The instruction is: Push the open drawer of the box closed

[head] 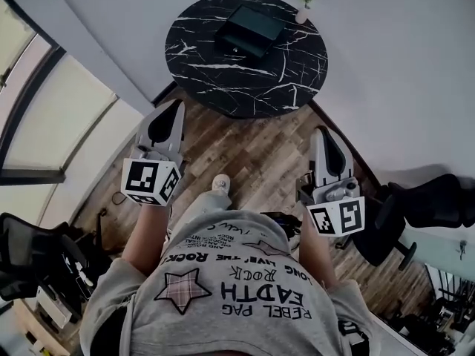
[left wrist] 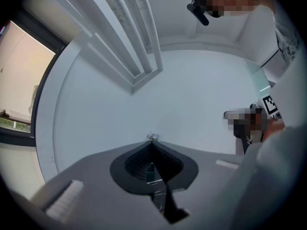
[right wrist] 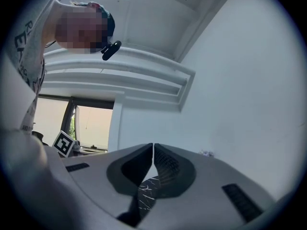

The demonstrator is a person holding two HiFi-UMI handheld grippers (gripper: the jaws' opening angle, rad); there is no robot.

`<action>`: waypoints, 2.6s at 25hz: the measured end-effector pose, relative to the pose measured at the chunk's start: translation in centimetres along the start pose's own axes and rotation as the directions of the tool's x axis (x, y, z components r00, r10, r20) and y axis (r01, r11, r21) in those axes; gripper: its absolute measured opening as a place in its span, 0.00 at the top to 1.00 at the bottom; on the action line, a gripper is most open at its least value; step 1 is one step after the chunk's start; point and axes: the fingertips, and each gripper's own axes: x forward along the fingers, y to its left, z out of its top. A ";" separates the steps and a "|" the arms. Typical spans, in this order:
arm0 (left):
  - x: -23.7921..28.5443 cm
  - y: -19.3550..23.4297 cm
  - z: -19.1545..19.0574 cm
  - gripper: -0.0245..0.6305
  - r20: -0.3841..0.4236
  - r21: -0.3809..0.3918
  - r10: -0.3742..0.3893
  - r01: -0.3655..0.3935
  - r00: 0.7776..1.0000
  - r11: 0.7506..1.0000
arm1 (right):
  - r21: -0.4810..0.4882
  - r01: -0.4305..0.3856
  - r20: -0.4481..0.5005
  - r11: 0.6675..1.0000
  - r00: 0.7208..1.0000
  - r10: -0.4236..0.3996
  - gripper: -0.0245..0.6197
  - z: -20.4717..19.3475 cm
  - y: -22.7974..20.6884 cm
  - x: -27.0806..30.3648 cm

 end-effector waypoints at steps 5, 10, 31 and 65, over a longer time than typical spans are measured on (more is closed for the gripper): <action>3.9 1.9 -0.3 0.95 -0.008 0.002 -0.019 0.019 1.000 1.000 | 0.005 0.022 0.006 1.000 1.000 -0.022 0.94 -0.8 -1.9 3.4; 7.0 3.2 -0.4 0.95 -0.024 -0.001 -0.031 0.031 0.999 1.000 | 0.011 0.033 -0.003 0.999 0.999 -0.032 0.94 -1.3 -3.4 6.3; 20.0 5.4 -1.6 0.95 -0.051 -0.025 0.052 -0.053 0.997 0.998 | 0.053 -0.113 -0.011 0.992 0.994 0.113 0.94 -4.0 -13.7 19.5; 35.3 8.3 -3.9 0.95 -0.087 -0.073 0.062 -0.069 0.994 0.995 | 0.119 -0.192 -0.058 0.974 0.978 0.200 0.94 -7.9 -23.7 32.8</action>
